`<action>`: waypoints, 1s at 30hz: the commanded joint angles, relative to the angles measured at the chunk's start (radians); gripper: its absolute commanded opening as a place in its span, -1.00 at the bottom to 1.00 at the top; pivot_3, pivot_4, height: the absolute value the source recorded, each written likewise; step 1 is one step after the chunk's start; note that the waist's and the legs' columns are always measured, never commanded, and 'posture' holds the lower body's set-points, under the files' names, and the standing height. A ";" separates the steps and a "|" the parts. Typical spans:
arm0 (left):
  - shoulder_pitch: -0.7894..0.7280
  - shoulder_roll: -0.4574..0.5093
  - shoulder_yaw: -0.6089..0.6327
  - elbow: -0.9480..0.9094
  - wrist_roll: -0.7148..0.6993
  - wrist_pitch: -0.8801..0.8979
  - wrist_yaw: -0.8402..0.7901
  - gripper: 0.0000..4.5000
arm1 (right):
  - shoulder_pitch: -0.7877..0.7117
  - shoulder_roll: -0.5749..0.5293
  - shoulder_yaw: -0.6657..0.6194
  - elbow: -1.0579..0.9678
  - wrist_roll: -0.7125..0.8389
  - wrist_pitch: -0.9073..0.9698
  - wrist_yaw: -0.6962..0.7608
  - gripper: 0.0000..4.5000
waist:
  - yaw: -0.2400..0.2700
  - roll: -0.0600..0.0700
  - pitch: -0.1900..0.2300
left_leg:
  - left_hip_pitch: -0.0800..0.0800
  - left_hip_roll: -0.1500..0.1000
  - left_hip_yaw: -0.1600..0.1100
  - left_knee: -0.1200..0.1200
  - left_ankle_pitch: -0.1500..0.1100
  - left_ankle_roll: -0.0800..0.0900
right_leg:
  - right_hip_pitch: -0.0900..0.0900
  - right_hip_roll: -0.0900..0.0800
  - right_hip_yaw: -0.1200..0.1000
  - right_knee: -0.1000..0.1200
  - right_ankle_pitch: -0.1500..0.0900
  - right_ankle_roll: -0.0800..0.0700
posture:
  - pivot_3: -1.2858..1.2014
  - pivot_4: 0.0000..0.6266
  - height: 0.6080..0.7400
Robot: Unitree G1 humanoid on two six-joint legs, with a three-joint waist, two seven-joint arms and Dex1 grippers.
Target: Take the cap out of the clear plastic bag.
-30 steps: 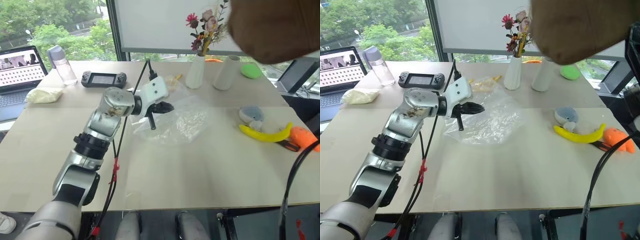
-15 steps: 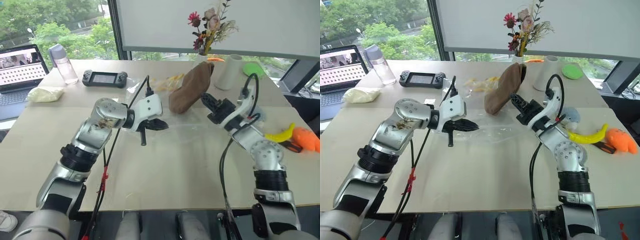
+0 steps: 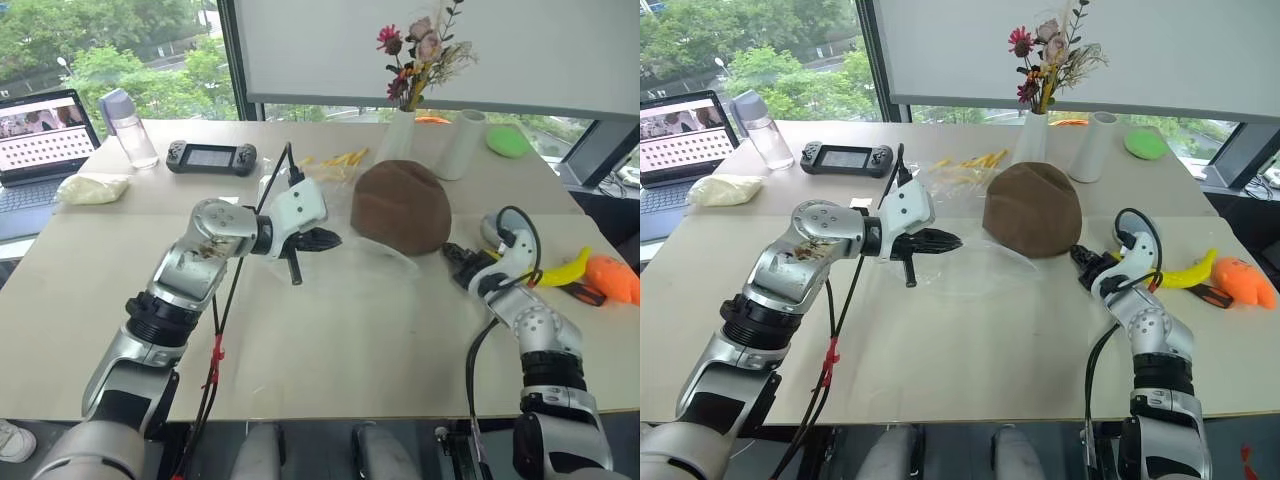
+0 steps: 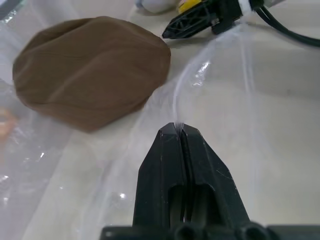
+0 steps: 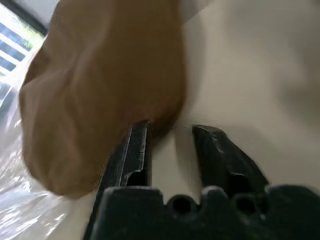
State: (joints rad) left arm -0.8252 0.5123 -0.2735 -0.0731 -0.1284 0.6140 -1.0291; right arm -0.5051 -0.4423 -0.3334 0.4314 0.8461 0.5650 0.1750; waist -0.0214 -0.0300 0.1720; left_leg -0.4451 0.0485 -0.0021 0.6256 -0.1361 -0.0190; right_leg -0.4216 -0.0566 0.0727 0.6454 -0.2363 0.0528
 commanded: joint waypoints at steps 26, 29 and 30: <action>-0.026 -0.252 0.791 0.017 -0.539 0.302 0.543 0.94 | -0.104 -0.078 -0.018 -0.237 -0.135 0.208 0.032 1.00 | -0.018 0.000 0.000 | 0.000 0.000 0.000 0.001 0.000 0.000 | 0.000 0.000 0.000 0.000 0.000 0.001 | 0.03 -0.52 1.00; -0.081 -0.214 0.917 0.176 -0.528 0.191 0.675 0.94 | -0.094 -0.083 -0.009 -0.249 -0.156 0.214 0.040 1.00 | -0.026 0.000 0.000 | 0.000 0.000 0.000 0.001 0.000 0.000 | 0.000 0.000 0.000 0.000 0.000 0.001 | 0.03 -0.52 1.00; -0.076 -0.187 0.948 0.242 -0.502 0.140 0.708 0.94 | -0.090 -0.082 -0.005 -0.251 -0.158 0.219 0.042 1.00 | -0.028 0.001 0.000 | 0.000 0.000 0.000 0.000 0.000 0.000 | 0.000 0.000 0.001 -0.001 0.000 0.001 | 0.03 -0.52 1.00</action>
State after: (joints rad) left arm -0.9103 0.3013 0.6045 0.0801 -0.6482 0.8373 -0.3939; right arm -0.5935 -0.5120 -0.3282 0.2272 0.6894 0.7754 0.2041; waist -0.0492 -0.0295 0.1722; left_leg -0.4446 0.0483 -0.0022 0.6253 -0.1363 -0.0189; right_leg -0.4212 -0.0567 0.0735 0.6441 -0.2358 0.0539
